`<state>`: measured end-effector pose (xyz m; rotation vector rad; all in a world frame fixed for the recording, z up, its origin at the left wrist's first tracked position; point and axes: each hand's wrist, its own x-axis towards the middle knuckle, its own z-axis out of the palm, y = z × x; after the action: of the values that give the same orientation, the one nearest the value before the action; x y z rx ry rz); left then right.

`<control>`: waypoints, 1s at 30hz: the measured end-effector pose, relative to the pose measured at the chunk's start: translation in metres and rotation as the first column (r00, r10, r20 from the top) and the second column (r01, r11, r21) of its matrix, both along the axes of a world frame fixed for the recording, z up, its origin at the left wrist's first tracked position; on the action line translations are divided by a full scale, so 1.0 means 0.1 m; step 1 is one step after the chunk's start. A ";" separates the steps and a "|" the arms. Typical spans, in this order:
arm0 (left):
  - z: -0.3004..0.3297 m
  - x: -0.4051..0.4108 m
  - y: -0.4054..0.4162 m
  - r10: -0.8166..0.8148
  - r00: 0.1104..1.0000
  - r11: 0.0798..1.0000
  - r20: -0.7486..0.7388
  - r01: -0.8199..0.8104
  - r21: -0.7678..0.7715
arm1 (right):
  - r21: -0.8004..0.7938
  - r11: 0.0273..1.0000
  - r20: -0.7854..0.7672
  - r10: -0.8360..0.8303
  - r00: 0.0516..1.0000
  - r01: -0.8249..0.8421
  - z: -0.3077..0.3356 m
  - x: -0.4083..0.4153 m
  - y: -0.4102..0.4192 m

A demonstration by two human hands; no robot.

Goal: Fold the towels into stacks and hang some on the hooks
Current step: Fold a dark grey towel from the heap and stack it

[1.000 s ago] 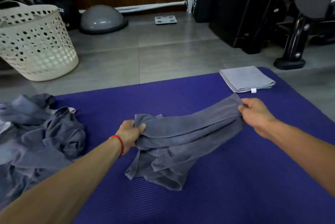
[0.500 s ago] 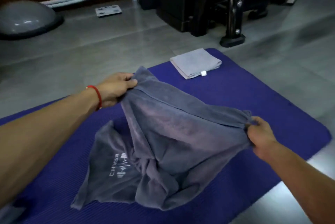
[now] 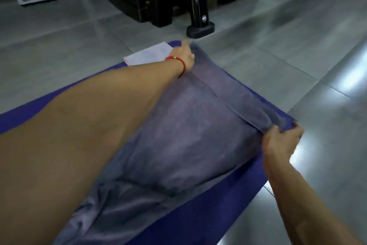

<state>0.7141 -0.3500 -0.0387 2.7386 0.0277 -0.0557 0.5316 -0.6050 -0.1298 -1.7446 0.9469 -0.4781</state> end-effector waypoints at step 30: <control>-1.50 -5.69 3.10 0.594 0.760 0.778 -0.264 -0.626 -0.052 | -0.062 -0.815 -0.916 0.275 -0.291 -0.576 0.41 -1.43 3.50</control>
<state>0.1452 -0.0396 -0.1883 2.4312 0.9495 -0.1872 0.3890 -0.2547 -0.0889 -2.8241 -1.7396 0.8770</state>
